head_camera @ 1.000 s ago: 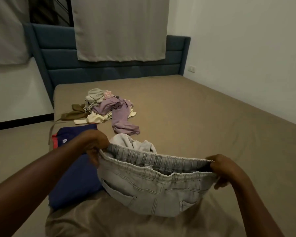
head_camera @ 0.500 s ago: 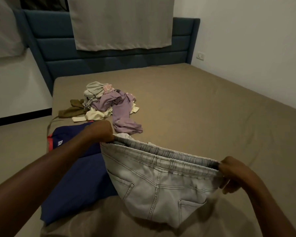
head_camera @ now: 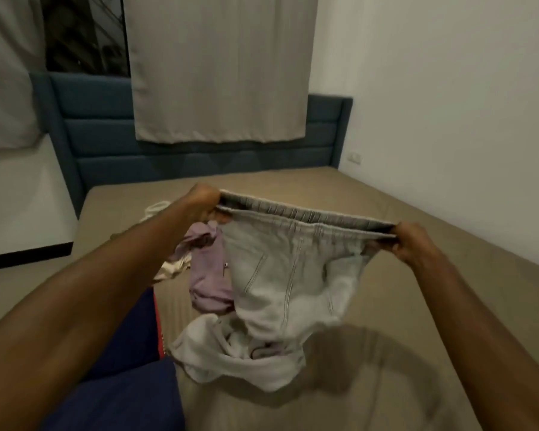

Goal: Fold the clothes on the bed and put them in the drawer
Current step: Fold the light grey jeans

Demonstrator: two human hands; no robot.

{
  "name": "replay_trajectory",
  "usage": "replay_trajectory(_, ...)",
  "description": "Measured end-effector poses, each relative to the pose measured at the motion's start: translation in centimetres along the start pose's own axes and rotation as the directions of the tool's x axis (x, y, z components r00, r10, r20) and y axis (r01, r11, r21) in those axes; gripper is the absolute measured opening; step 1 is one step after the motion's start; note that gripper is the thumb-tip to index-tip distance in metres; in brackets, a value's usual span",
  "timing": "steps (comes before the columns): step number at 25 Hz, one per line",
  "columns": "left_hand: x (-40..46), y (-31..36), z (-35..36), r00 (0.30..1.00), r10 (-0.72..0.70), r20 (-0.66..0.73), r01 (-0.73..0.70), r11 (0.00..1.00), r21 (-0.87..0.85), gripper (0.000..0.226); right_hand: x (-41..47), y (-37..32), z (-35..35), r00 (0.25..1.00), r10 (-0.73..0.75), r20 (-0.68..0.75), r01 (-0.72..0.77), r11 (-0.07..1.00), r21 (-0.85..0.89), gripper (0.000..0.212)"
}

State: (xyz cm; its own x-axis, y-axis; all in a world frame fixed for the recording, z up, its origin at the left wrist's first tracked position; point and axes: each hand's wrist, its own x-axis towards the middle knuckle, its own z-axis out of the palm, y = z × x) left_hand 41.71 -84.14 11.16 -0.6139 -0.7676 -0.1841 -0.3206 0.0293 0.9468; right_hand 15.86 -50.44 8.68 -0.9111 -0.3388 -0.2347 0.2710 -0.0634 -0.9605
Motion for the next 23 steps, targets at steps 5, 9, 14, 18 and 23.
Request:
replay_trajectory(5,-1.0,22.4,-1.4,0.829,0.527,-0.184,-0.536,0.844,0.003,0.046,1.8,-22.9,2.6,0.846,-0.514,-0.143,0.533,0.809,0.247,0.027)
replay_trajectory(9,-4.1,29.9,-3.2,0.696,0.675,-0.245,-0.703,0.710,-0.040,0.059,-3.4,-29.2,2.5,0.713,-0.683,-0.158,0.686,0.633,0.358,0.036)
replay_trajectory(14,-8.6,22.5,-2.7,0.682,0.668,-0.296,-0.663,0.736,0.134,0.046,-11.2,-24.3,-0.7,0.635,-0.723,-0.272,0.759,0.649,0.049,0.044)
replay_trajectory(18,-17.4,5.3,0.0,0.674,0.708,-0.210,-0.533,0.664,0.524,0.030,-19.9,-9.7,-7.5,0.419,-0.851,-0.316,0.472,0.502,-0.725,0.024)
replay_trajectory(23,-28.8,-21.5,3.8,0.962,0.273,0.012,-0.179,0.597,0.782,0.027,-25.9,17.6,-19.6,0.865,-0.360,-0.349,-0.133,0.507,-0.852,0.013)
